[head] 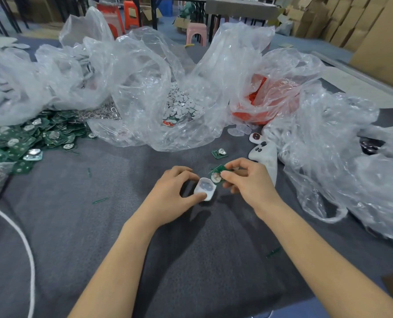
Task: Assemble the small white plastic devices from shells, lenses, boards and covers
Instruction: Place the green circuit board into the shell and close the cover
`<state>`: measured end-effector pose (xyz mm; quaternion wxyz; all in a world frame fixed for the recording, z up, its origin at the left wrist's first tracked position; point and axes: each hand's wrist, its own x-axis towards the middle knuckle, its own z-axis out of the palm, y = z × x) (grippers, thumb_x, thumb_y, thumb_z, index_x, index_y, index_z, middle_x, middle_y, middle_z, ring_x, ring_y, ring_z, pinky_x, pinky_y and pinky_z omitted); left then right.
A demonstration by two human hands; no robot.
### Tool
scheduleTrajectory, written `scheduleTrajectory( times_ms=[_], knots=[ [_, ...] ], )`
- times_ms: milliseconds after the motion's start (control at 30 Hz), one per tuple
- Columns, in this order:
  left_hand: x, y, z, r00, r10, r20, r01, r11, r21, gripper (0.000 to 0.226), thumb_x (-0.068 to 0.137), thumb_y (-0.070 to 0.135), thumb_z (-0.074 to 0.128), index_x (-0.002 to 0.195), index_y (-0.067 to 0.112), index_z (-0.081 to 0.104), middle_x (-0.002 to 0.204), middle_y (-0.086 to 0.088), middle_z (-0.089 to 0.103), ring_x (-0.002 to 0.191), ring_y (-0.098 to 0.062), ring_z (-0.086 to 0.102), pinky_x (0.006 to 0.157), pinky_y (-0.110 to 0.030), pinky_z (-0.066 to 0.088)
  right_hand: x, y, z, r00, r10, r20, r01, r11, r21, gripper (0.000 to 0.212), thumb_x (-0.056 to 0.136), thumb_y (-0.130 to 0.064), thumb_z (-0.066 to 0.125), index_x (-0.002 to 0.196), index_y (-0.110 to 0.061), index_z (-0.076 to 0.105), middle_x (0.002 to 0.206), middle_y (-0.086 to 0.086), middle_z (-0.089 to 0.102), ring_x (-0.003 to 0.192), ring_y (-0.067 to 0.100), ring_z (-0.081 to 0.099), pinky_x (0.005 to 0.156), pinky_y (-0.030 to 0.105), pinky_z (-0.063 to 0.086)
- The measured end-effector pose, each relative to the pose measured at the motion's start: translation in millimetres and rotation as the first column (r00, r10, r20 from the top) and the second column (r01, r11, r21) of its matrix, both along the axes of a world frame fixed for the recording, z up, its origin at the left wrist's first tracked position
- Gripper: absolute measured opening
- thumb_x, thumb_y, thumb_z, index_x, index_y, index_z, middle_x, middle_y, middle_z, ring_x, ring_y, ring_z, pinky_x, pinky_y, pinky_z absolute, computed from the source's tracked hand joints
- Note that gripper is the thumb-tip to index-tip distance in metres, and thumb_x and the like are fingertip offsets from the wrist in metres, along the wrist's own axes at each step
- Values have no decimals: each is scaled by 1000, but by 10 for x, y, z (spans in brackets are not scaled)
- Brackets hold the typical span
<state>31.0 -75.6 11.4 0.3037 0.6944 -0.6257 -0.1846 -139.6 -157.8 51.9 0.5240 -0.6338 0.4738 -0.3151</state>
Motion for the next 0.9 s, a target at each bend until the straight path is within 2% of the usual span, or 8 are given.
scheduleTrajectory(
  times_ms=[100, 167, 367, 467, 533, 667, 900],
  knots=[
    [-23, 15, -12, 997, -25, 69, 23, 999, 26, 60, 74, 53, 72, 128, 31, 56, 139, 10, 42, 131, -10, 31, 110, -27, 24, 50, -24, -4, 997, 73, -23, -72, 996, 51, 14, 87, 1, 64, 76, -8, 64, 68, 8, 66, 51, 13, 64, 51, 20, 52],
    [-31, 15, -31, 993, -36, 112, 32, 999, 37, 66, 72, 56, 72, 132, 35, 52, 143, 12, 38, 134, -9, 26, 111, -27, 20, 68, -15, -32, 996, 86, -37, -83, 995, 62, 14, 87, 2, 64, 76, -6, 64, 67, 9, 65, 49, 14, 63, 49, 21, 51],
    [-2, -7, -66, 996, -13, 89, 14, 1000, -9, 56, 73, 49, 75, 123, 32, 57, 140, 11, 42, 132, -10, 31, 110, -30, 24, 84, -24, -87, 974, 86, -208, -102, 993, -65, 9, 83, -7, 70, 77, -13, 68, 64, 10, 66, 47, 11, 55, 45, 17, 40],
    [-5, -12, -76, 996, -9, 84, 11, 1000, -22, 52, 74, 46, 75, 121, 31, 59, 139, 10, 44, 132, -12, 32, 110, -34, 26, 109, -13, -91, 966, 84, -243, -113, 987, -110, 5, 81, -10, 72, 78, -13, 70, 66, 9, 68, 45, 7, 54, 49, 14, 43],
    [-4, -13, -74, 997, -6, 78, 8, 1000, -26, 49, 74, 45, 76, 119, 30, 60, 138, 10, 45, 132, -12, 33, 110, -35, 27, 128, 0, -100, 959, 62, -277, -106, 983, -149, 5, 80, -12, 73, 77, -15, 70, 68, 7, 70, 46, 7, 55, 56, 18, 48],
    [-15, -19, -72, 997, 5, 73, -2, 999, -36, 46, 73, 45, 77, 114, 30, 61, 137, 10, 46, 131, -12, 34, 108, -33, 27, 146, 20, -124, 946, 7, -325, -81, 974, -214, 5, 79, -16, 73, 75, -17, 70, 70, 4, 70, 62, 16, 62, 72, 34, 54],
    [-44, -22, -75, 994, 33, 102, -27, 998, -54, 46, 72, 49, 76, 110, 29, 61, 134, 12, 47, 128, -10, 34, 97, -23, 21, 153, 40, -160, 962, -50, -269, 8, 988, -152, 14, 81, -15, 72, 70, -22, 68, 74, 2, 70, 64, 13, 60, 79, 40, 55]
  ],
)
